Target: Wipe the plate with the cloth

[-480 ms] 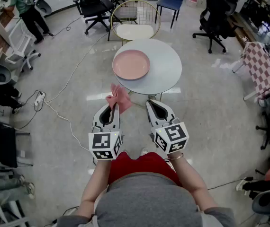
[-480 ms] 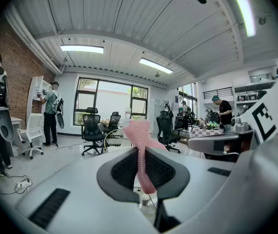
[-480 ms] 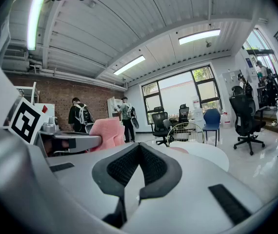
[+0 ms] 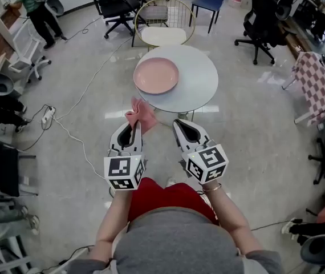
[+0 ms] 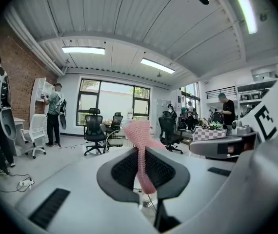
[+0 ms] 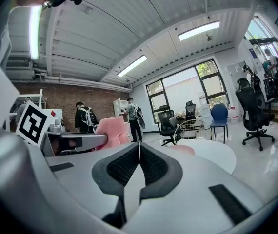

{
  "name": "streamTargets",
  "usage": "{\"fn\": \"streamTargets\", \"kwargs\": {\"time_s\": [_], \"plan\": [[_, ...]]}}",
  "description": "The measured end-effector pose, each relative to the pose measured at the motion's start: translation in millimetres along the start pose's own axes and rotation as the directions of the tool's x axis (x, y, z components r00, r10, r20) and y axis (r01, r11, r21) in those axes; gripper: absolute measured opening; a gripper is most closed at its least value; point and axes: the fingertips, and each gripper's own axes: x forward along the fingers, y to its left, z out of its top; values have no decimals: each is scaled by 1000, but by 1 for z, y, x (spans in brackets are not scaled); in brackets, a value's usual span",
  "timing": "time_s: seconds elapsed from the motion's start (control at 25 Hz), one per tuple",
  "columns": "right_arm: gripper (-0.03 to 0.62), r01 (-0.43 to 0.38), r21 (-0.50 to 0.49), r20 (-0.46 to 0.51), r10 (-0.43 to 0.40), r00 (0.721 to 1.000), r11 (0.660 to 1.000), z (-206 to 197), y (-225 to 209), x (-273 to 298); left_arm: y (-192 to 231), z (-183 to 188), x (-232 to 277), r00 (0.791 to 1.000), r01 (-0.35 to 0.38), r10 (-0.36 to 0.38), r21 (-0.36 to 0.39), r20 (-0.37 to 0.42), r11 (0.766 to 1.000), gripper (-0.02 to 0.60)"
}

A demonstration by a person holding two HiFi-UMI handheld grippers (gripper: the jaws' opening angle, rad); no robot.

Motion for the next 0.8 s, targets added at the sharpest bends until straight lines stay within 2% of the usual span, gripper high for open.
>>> {"fn": "streamTargets", "kwargs": {"time_s": [0.4,0.6,0.8], "plan": [[29,31,26,8,-31,999,999,9,-30,17,16,4,27,999,-28,28,-2,-15,1000,37],[29,70,37,-1,-70,998,997,12,-55,51,41,4,71,1000,-14,14,-2,-27,1000,37],[29,109,68,-19,-108,994,992,16,-100,103,65,4,138,999,14,-14,2,-52,1000,37]]}}
